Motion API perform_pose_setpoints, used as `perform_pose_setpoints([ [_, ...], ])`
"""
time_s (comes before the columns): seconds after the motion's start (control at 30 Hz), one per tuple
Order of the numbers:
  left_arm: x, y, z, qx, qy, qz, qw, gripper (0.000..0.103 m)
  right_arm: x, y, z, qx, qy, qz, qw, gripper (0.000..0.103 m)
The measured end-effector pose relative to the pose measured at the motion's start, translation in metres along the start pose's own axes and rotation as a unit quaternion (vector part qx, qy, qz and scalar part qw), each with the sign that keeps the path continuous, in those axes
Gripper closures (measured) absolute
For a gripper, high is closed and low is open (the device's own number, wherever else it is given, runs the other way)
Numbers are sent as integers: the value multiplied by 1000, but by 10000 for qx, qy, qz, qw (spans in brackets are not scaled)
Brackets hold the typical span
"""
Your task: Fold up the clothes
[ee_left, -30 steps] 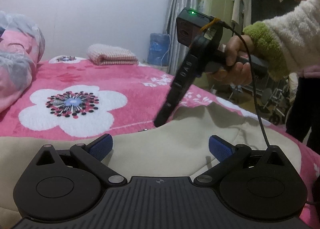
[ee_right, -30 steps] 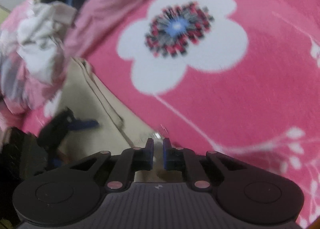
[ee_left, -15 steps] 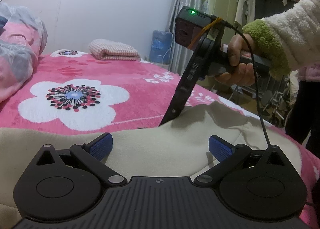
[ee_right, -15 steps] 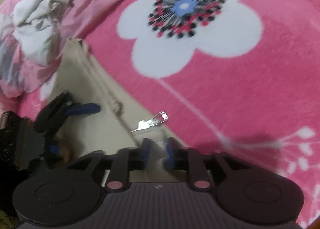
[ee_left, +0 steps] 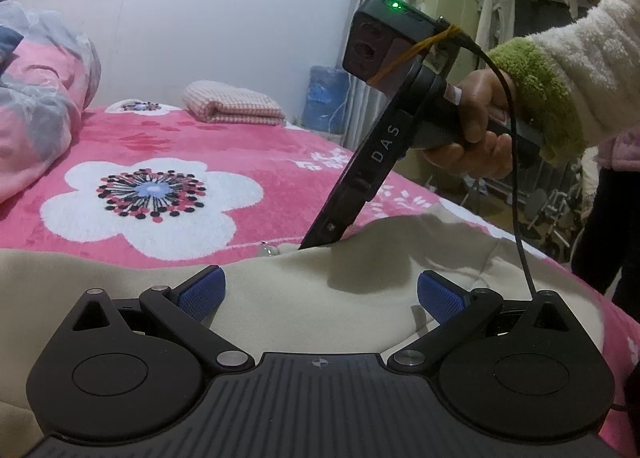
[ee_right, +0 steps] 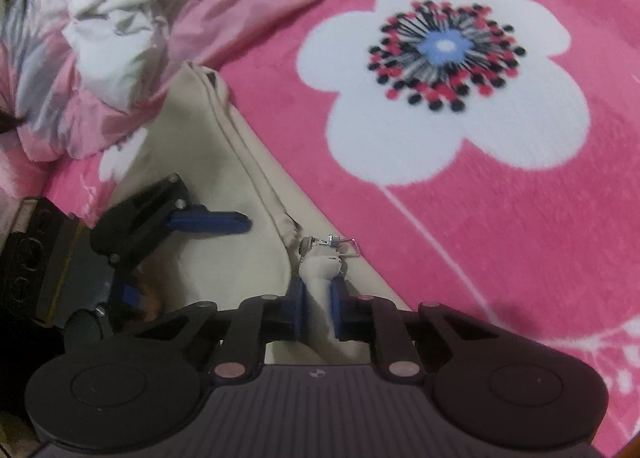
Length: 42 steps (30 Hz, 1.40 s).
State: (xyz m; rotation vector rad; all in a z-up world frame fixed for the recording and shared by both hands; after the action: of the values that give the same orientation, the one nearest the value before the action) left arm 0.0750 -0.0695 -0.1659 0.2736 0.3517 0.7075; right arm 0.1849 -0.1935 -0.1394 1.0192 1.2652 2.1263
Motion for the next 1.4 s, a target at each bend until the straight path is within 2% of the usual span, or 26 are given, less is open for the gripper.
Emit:
perform_pose_setpoints([
  [0.23, 5, 7, 3, -162, 143, 68, 9997, 0, -10, -9, 0, -69, -178, 293, 9994, 87],
  [0.37, -1, 8, 4, -169, 9, 14, 9999, 0, -21, -13, 0, -19, -607, 280, 9978, 72],
  [0.4, -2, 7, 4, -164, -29, 4, 9999, 0, -20, -10, 1, -78, -615, 179, 9979, 68],
  [0.53, -3, 4, 4, -69, -50, 16, 10000, 0, -21, 17, -2, -468, -694, -161, 9964, 66],
  [0.63, 0, 3, 3, -26, 34, 77, 10000, 0, -20, 48, -10, -1020, -871, -423, 9901, 66],
  [0.67, 1, 3, 2, -31, 55, 89, 9999, 0, -19, 59, -13, -1209, -932, -510, 9870, 67],
  [0.77, 0, 3, 3, -27, 39, 180, 9998, 0, -10, 87, -27, -1621, -1007, -741, 9788, 76],
  [0.87, -3, 0, 6, 82, -97, 368, 9992, 0, 8, 89, -46, -1573, -939, -784, 9800, 86],
  [1.0, -8, -11, 8, 334, -431, 672, 9962, 1, 25, 68, -71, -1371, -923, -762, 9833, 87],
  [1.1, -11, -23, 8, 577, -662, 954, 9916, 1, 20, 39, -80, -1336, -1013, -1170, 9789, 88],
  [1.17, -11, -27, 11, 652, -756, 1109, 9888, 2, 5, 31, -83, -1759, -1494, -1402, 9628, 89],
  [1.2, -11, -29, 13, 648, -802, 1180, 9876, 2, -3, 34, -86, -2016, -1839, -1470, 9508, 89],
  [1.27, -13, -32, 18, 657, -899, 1277, 9856, 2, -16, 44, -97, -2526, -2562, -1529, 9204, 88],
  [1.33, -16, -42, 21, 756, -1026, 1284, 9835, 1, -25, 59, -116, -3010, -3277, -1505, 8828, 88],
  [1.4, -18, -54, 21, 927, -1151, 1253, 9811, 1, -21, 71, -139, -3366, -3600, -1399, 8588, 88],
])
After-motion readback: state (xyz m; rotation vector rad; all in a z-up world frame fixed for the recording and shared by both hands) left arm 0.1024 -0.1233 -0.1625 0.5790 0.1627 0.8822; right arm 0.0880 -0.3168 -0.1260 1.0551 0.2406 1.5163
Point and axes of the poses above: each gripper's, at about its wrist camera, not at the fingertips, and y roughly against the way its jaws point, x to its left, z to its top, the point moved 4 cm from there along -y, roughly the way its jaws point, and after that the axes turned 5 degrees about -z, right-handed, at the moved point
